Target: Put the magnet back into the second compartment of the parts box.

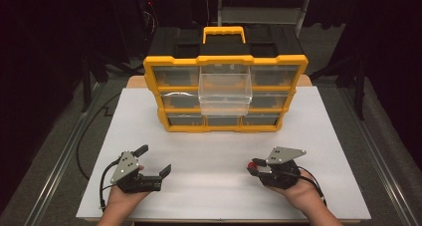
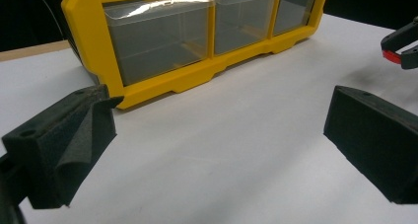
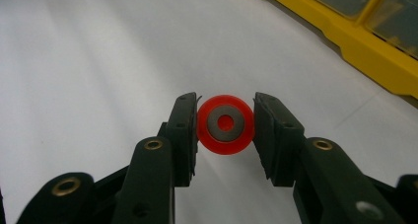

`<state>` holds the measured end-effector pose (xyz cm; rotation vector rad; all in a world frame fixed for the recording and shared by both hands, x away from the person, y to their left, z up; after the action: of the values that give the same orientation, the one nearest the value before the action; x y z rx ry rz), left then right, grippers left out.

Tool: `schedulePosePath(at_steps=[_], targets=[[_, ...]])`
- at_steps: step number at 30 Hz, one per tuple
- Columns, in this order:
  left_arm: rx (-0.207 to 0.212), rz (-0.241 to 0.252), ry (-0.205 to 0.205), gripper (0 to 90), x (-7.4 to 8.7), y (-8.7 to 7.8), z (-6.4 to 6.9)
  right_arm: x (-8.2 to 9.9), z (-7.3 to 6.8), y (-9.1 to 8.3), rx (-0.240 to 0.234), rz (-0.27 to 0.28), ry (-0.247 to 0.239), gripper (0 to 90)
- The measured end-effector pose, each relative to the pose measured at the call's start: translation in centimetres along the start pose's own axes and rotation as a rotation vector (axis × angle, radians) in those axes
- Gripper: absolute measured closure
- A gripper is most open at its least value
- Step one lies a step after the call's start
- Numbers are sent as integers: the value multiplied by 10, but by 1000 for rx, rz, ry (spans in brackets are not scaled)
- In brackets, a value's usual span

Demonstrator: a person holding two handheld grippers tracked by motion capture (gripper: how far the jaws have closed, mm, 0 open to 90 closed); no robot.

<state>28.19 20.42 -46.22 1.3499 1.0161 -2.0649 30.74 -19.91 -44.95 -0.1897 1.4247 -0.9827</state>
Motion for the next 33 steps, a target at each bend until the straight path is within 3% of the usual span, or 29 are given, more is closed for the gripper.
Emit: schedulePosePath(at_steps=[8,15,27,33], targets=[[3,4,-14,6,0,1,-1,3,1,-1,11,-15,-1,644],[-4,5,-11,6,1,0,-2,1,5,0,10,-39,45,644],[-5,10,-6,6,0,0,-2,3,9,7,-40,-214,22,644],[-2,10,-4,6,0,-1,-1,0,8,6,-65,-264,11,644]])
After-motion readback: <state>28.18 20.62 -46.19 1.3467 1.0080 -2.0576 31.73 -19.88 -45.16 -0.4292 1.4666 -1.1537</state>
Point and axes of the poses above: each handheld gripper's, and its own axes: y roughly forward along the jaws, x roughly out of its underside, z roughly to its right, the point moved 2 cm from there along y, roughly forward along the jaws, and after that the axes turned 13 degrees about -y, right-handed, at the moved point
